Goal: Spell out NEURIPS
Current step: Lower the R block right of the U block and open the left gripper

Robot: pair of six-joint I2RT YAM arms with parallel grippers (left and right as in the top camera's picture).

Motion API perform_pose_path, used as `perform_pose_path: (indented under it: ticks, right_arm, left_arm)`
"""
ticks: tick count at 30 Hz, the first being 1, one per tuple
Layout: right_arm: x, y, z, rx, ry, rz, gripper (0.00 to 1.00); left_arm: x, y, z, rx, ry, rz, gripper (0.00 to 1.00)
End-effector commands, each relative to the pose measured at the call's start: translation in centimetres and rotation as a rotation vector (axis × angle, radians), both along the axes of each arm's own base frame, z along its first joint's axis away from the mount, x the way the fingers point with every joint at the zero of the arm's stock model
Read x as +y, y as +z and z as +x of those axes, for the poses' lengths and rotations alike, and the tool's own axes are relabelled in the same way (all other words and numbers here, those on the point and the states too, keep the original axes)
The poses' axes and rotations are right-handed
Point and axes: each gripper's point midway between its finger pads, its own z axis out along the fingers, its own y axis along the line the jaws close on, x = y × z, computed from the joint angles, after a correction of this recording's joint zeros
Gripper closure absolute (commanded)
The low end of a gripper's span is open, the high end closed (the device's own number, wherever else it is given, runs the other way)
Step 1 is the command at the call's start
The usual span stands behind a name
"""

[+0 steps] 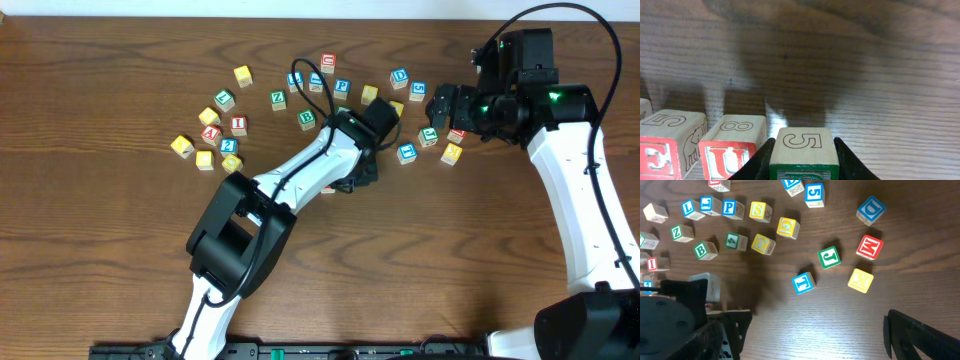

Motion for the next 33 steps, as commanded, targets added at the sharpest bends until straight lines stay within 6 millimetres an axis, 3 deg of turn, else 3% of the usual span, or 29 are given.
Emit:
perform_pose_path:
  ticks: [1,33]
  right_arm:
    - [0.2,0.6,0.3,-0.015,-0.002,0.004,0.01]
    - [0.2,0.6,0.3,-0.015,-0.002,0.004,0.01]
  left_arm:
    - [0.6,-1.7,-0.7,0.027,-0.003,0.027,0.71]
    - [1.7,-2.3,-0.9,0.022,-0.048,0.074,0.71]
